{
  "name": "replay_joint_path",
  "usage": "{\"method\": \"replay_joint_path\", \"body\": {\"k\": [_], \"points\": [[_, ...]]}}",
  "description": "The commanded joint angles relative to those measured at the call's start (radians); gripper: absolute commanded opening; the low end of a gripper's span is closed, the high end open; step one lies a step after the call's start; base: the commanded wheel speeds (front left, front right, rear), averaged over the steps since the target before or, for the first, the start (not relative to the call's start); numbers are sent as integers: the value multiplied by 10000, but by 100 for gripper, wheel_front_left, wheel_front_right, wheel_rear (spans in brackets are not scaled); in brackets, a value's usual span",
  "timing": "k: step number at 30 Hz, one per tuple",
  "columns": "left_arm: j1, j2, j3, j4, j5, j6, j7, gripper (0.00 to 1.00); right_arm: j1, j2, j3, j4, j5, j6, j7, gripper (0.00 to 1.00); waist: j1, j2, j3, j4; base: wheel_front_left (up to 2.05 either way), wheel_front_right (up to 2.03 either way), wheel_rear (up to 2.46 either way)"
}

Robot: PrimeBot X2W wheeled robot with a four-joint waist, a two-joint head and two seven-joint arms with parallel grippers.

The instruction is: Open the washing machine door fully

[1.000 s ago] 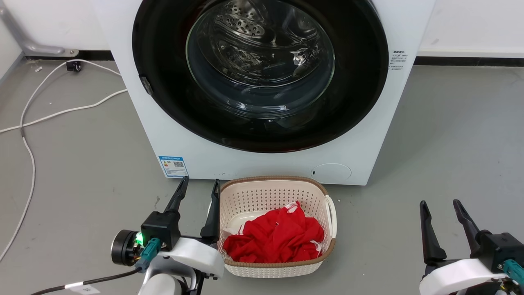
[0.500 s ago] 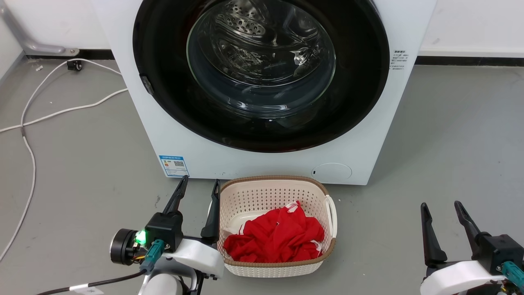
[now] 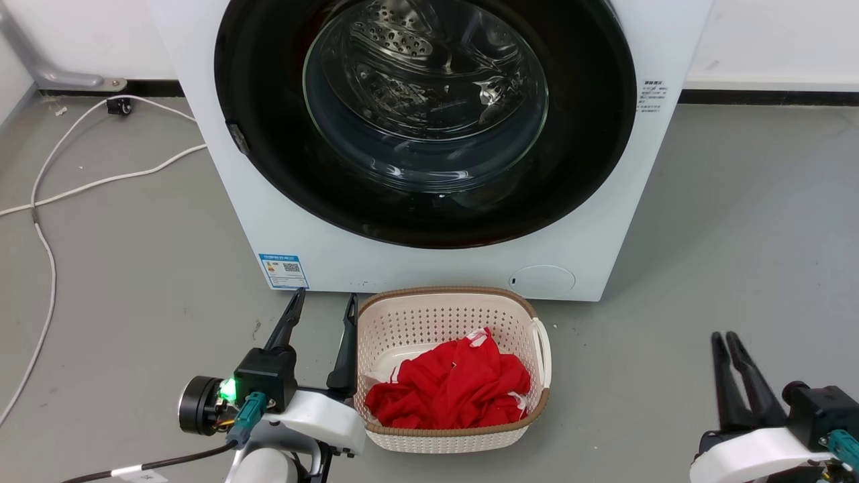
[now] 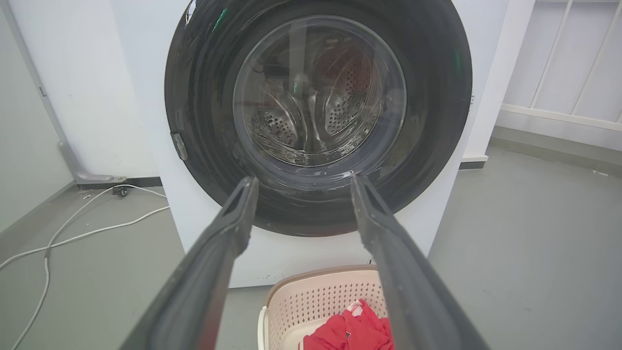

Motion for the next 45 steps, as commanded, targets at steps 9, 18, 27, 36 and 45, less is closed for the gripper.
{"method": "replay_joint_path", "body": {"k": [9,18,27,36,45], "points": [[-16,14,-8,-36,-73,65,-28,100,-196,12,-126,72,1568,-6,-312,0,0,0,30,-6,0,0,0],[-42,12,20,-60,-111,111,-28,100,-782,10,103,-10,11120,-5,-424,0,0,0,122,-49,0,0,0],[-230,12,69,-191,-136,199,-28,100,-2266,-415,-895,230,16244,-5,687,0,0,0,482,-141,0,0,0],[-542,11,63,-429,-60,276,-28,100,-5349,-2169,-672,2120,17148,-3,1550,0,0,0,1198,-88,0,0,0],[-960,11,-61,-805,-71,462,-28,100,-9186,-3871,934,4787,16744,-3,2761,0,0,0,2068,58,0,0,0]]}}
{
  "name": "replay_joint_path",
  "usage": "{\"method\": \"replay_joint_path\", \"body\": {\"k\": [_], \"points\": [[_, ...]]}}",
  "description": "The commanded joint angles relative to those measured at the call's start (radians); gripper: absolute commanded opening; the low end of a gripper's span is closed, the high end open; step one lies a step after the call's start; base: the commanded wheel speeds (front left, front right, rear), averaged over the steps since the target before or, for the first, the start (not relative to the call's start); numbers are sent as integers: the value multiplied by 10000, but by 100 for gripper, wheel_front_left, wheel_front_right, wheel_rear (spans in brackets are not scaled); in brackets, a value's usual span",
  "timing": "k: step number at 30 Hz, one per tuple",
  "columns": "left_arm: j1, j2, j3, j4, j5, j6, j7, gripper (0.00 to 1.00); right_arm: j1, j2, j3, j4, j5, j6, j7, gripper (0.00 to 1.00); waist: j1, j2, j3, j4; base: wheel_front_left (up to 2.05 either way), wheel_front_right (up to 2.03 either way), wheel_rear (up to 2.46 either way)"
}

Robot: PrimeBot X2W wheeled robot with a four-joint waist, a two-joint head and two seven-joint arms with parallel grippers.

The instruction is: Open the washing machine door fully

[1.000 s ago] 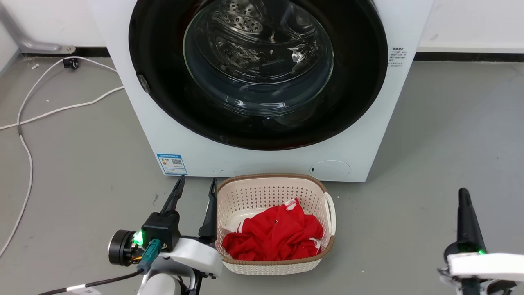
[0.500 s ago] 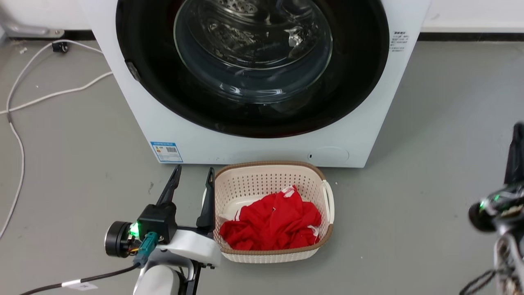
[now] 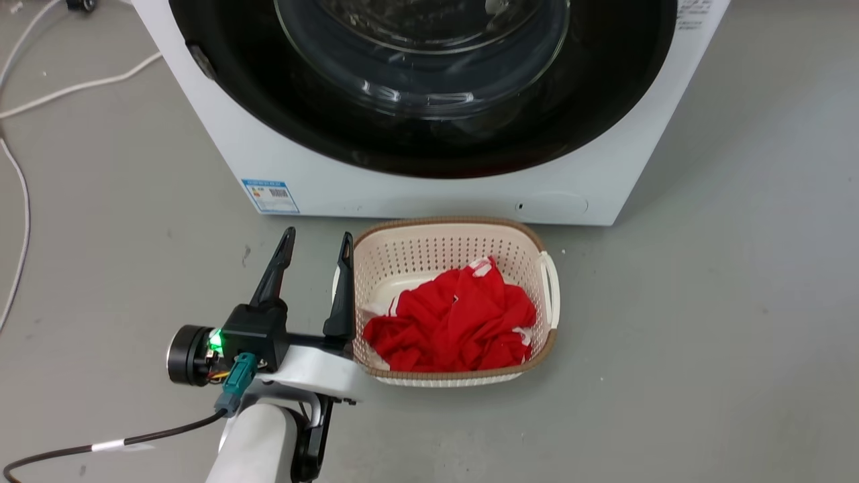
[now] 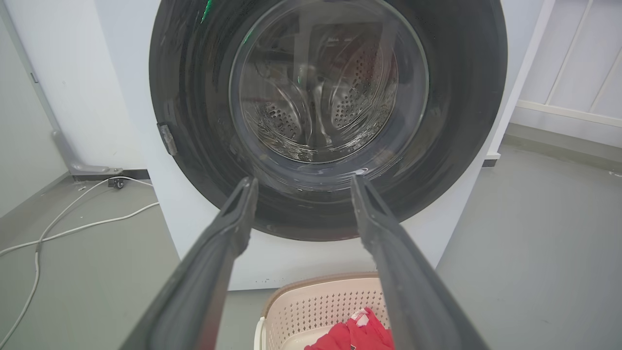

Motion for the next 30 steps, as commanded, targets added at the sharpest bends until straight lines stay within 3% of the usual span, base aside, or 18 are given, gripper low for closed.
{"method": "replay_joint_path", "body": {"k": [1,7,14,30], "points": [[-174,9,-26,-78,8,90,-27,100,-631,-190,308,323,-197,1,245,0,0,0,304,70,0,0,0],[-480,9,-112,-347,-25,256,-27,100,-3064,-403,1757,1985,-879,1,1350,0,0,0,950,135,0,0,0],[-806,10,-180,-569,-3,386,-26,100,-5279,-77,3129,3709,-1955,1,2351,0,0,0,1620,203,0,0,0],[-1301,9,-514,-868,-137,648,-26,100,-7207,524,4273,5256,-3179,1,3292,0,0,0,2565,498,0,0,0]]}}
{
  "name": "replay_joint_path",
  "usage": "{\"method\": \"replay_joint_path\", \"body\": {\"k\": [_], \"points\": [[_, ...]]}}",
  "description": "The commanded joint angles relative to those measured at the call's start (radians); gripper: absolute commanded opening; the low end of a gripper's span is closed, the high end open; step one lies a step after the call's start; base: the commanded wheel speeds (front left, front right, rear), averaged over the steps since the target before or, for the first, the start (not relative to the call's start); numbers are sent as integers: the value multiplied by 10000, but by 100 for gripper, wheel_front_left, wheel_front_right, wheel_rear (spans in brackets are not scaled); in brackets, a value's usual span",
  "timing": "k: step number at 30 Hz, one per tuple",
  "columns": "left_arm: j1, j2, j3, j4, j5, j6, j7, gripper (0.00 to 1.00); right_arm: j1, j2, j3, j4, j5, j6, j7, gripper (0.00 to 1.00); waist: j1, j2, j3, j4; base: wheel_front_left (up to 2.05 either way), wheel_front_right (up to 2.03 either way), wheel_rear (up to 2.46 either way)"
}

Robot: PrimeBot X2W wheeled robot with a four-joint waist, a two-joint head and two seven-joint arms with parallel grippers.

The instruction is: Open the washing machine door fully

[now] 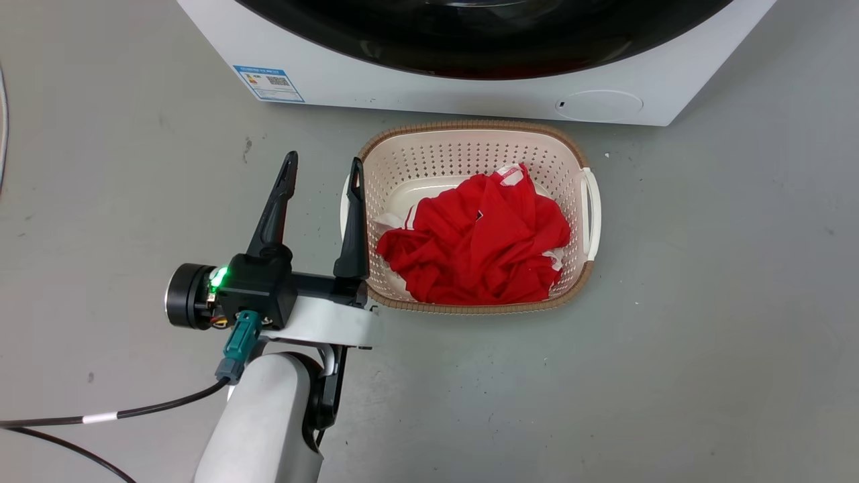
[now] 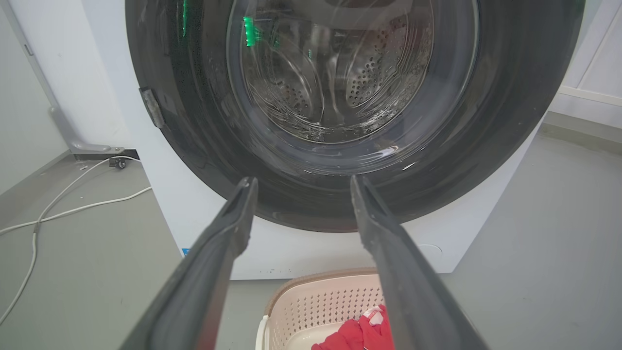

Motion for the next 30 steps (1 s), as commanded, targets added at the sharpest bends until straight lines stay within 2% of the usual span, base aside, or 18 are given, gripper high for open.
{"method": "replay_joint_path", "body": {"k": [1,13,23,30], "points": [[-84,9,-52,-44,-42,69,-26,100,-109,15,58,31,-100,-3,127,0,-1,0,33,18,0,0,0],[-241,9,-104,17,-71,140,-26,100,480,163,259,-528,193,-1,1731,0,-1,0,122,-30,0,0,0],[-20,9,-79,286,-138,72,-26,100,1614,12,158,-1416,903,-1,3365,0,-1,0,-449,-102,0,0,0],[285,10,56,521,-55,-53,-26,100,2712,235,137,-2123,1440,-1,4180,0,-1,0,-1145,-151,0,0,0]]}}
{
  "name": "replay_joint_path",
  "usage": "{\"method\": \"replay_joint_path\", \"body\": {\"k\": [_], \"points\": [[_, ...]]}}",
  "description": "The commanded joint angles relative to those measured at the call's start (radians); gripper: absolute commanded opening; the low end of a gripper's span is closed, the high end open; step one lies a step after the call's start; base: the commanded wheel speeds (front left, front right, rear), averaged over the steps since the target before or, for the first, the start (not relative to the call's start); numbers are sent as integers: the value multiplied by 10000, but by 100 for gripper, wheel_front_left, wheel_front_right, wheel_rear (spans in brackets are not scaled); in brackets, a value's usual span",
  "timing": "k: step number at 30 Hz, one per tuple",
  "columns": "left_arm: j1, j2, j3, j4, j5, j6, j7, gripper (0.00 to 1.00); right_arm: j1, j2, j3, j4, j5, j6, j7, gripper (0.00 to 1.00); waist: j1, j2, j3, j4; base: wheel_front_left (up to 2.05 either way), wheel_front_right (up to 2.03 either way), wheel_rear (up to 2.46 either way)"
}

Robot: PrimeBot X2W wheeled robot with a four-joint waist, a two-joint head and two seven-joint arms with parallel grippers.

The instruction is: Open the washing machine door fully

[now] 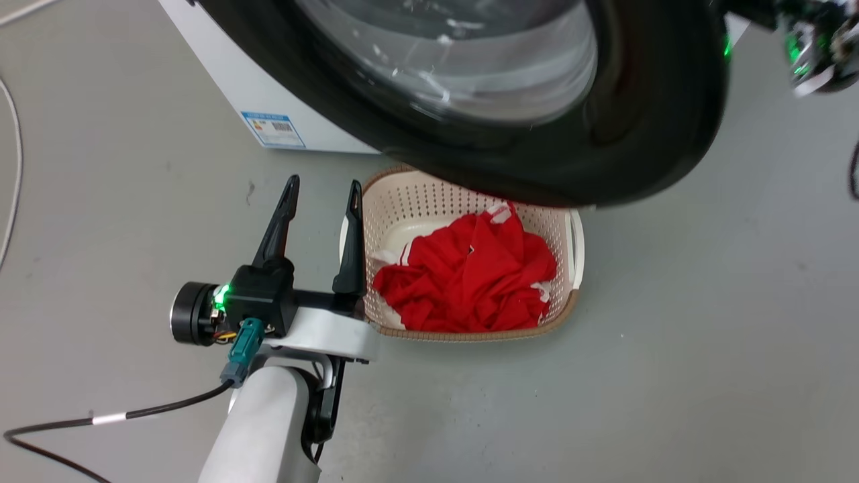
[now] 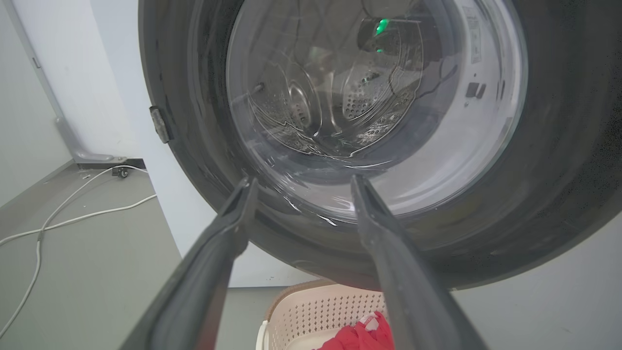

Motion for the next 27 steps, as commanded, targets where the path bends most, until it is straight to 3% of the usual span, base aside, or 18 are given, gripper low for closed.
{"method": "replay_joint_path", "body": {"k": [1,16,27], "points": [[151,9,35,51,33,-60,-26,100,345,201,61,-156,72,1,65,0,0,0,-292,-24,0,0,0],[1116,9,533,466,142,-496,-26,100,3702,1334,397,-2070,1156,1,494,0,0,0,-2227,-72,0,0,0],[1492,9,639,498,224,-631,-26,100,5294,2017,894,-3209,1553,1,102,0,0,0,-2708,-73,0,0,0]]}}
